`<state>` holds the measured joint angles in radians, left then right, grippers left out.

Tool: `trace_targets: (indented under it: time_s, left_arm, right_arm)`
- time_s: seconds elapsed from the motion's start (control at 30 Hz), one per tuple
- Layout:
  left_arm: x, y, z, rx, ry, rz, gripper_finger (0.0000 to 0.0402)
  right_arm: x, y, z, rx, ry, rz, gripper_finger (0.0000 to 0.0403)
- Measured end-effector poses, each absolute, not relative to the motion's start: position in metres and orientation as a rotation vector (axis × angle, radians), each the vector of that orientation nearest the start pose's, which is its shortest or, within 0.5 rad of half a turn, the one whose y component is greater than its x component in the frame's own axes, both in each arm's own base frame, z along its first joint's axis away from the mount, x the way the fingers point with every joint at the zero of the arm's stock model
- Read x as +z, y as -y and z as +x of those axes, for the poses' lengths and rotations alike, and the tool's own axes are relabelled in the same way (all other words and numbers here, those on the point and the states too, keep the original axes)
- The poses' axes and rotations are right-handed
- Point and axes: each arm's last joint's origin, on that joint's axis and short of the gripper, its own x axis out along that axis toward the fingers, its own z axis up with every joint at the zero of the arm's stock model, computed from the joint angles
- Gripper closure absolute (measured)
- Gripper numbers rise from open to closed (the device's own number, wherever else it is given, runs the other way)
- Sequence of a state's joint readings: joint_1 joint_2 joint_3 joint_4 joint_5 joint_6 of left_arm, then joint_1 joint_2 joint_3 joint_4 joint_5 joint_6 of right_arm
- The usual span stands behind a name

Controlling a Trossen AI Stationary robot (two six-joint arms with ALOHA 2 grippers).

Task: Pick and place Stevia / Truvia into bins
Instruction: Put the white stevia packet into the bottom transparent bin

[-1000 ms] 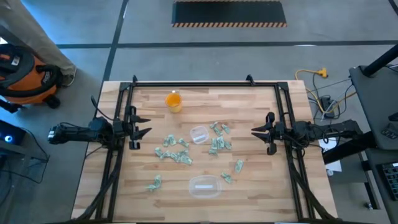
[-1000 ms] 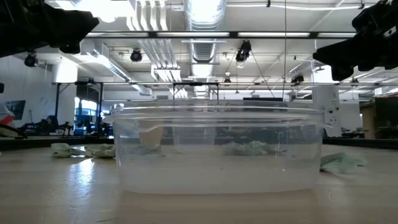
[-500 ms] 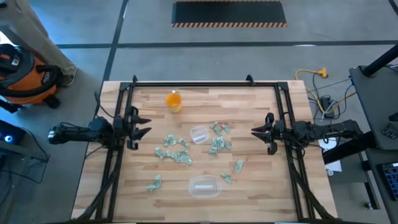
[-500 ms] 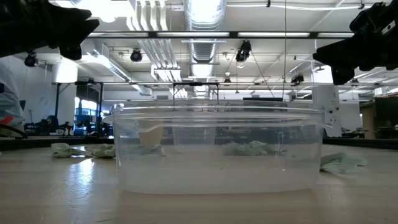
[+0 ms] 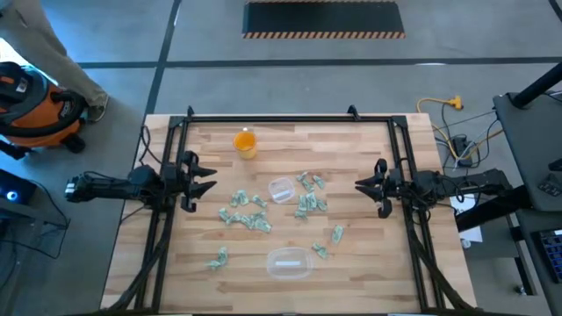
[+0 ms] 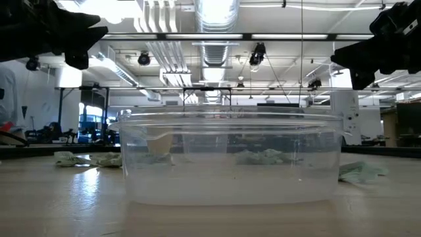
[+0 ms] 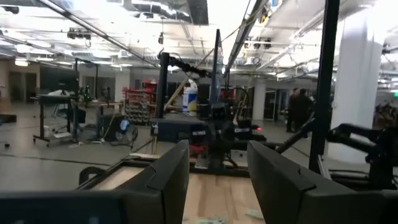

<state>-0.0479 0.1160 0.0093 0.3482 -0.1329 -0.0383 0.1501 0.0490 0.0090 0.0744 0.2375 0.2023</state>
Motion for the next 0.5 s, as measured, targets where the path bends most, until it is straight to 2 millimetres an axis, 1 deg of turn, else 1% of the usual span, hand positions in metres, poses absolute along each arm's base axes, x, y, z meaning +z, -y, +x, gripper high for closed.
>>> trace_targets:
  time_s: [0.07, 0.2, 0.27, 0.5]
  left_arm:
    - [0.192, 0.001, 0.104, 0.08, 0.212, -0.053, 0.0256]
    - [0.208, 0.001, 0.108, 0.083, 0.209, -0.012, 0.0256]
    - [0.214, 0.002, 0.111, 0.085, 0.197, -0.003, 0.0256]
    - [0.238, 0.002, 0.12, 0.092, 0.188, 0.024, 0.0256]
  right_arm:
    - [0.177, -0.008, 0.099, -0.074, 0.112, 0.19, 0.0335]
    - [0.192, -0.01, 0.096, -0.003, 0.26, 0.056, 0.0335]
    - [0.197, -0.01, 0.095, 0.001, 0.316, 0.024, 0.0335]
    - [0.21, -0.01, 0.093, -0.008, 0.348, 0.016, 0.0335]
